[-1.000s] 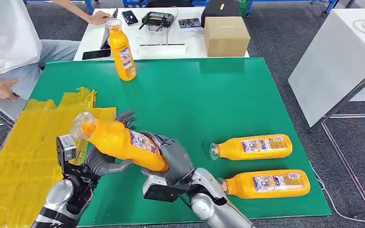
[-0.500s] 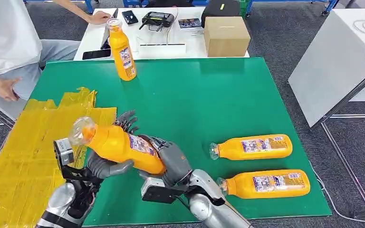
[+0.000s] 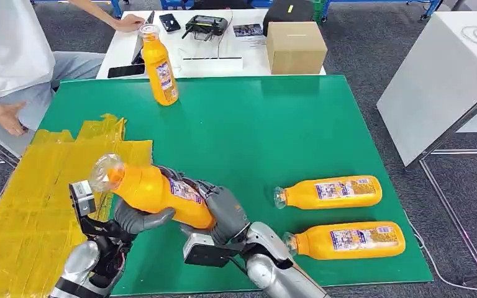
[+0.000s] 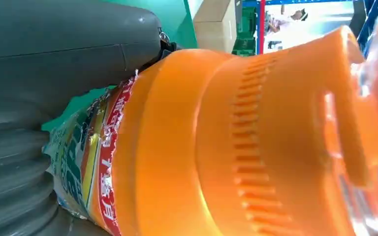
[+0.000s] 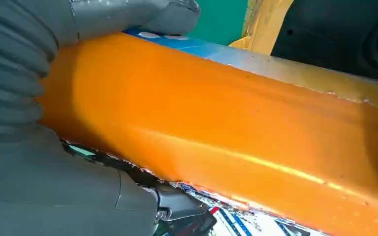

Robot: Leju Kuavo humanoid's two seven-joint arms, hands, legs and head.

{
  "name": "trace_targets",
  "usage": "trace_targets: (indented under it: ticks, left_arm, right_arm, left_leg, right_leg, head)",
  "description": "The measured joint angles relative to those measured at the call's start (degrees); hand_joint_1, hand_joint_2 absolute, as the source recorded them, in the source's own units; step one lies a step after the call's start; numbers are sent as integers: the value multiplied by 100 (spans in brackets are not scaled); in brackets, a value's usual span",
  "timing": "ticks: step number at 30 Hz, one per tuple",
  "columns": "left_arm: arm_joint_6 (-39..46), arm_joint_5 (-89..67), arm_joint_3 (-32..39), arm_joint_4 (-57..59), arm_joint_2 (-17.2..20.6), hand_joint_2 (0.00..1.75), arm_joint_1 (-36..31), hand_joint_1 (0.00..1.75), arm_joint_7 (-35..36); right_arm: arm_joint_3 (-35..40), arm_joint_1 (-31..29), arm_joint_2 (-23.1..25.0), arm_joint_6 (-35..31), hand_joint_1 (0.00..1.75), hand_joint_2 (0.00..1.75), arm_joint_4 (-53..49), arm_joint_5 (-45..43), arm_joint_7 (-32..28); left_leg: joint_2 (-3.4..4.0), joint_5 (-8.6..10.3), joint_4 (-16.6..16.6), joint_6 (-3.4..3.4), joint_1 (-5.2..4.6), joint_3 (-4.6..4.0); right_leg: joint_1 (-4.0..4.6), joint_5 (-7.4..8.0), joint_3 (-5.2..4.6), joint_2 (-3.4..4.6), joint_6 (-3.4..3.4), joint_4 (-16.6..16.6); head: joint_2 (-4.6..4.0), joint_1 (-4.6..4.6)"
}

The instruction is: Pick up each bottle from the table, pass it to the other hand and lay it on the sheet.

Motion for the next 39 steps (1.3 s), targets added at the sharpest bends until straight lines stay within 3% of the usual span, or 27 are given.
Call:
trace_targets:
  ticks: [6, 7, 8, 13, 22, 32, 36, 39]
  left_arm:
    - [-2, 31, -72, 0, -4, 175, 0, 175, 2]
    - [-2, 63, -85, 0, -11, 175, -1, 175, 9]
    - [-2, 74, -94, 0, -13, 175, 0, 175, 11]
    - [128, 70, -122, -2, -44, 175, -5, 175, -2]
    - [1087, -752, -48, -206, 9, 175, -46, 175, -230]
    - [1692, -1445, 199, -383, 142, 175, -122, 175, -435]
    - [2947, -3091, 234, -452, 227, 175, -146, 175, -566]
    - [3565, -4728, 262, -466, 421, 175, -252, 175, -128]
  right_arm:
    - [4, 0, 11, -11, 175, 175, 28, -13, -9]
    - [4, -1, 11, -17, 14, 175, 31, -15, -9]
    - [7, -1, 11, -28, 0, 175, 33, -17, -13]
    - [7, 42, 9, -321, 0, 175, 33, -68, -109]
    - [-348, 428, -109, -1019, 0, 175, -663, -459, -404]
    - [-682, 671, -238, -1145, 0, 175, -1161, -562, -525]
    - [-802, 781, -249, -1318, 0, 175, -1363, -649, -684]
    - [-942, 934, -269, -1362, 0, 175, -1681, -772, -772]
  left_leg:
    - [0, 0, 0, 0, 0, 0]
    - [0, 0, 0, 0, 0, 0]
    - [0, 0, 0, 0, 0, 0]
    - [0, 0, 0, 0, 0, 0]
    - [-1, 0, 0, 0, 0, -1]
    - [-1, 0, 0, 0, 0, -1]
    - [-1, 0, 0, 0, 0, -2]
    - [-2, 0, 0, 0, 0, -1]
  right_leg:
    - [0, 0, 0, 0, 0, 0]
    - [0, 0, -1, 0, 0, 0]
    - [0, 0, 0, 0, 0, 0]
    - [0, 0, 0, 0, 0, 0]
    - [0, 0, -1, 0, 0, 0]
    - [0, 0, 0, 0, 0, 0]
    - [0, 0, -1, 0, 0, 0]
    - [1, 0, -4, -1, 0, 0]
  head:
    - [0, -2]
    - [0, 0]
    - [0, 0]
    - [0, 0]
    - [0, 0]
    - [0, 0]
    - [0, 0]
    - [0, 0]
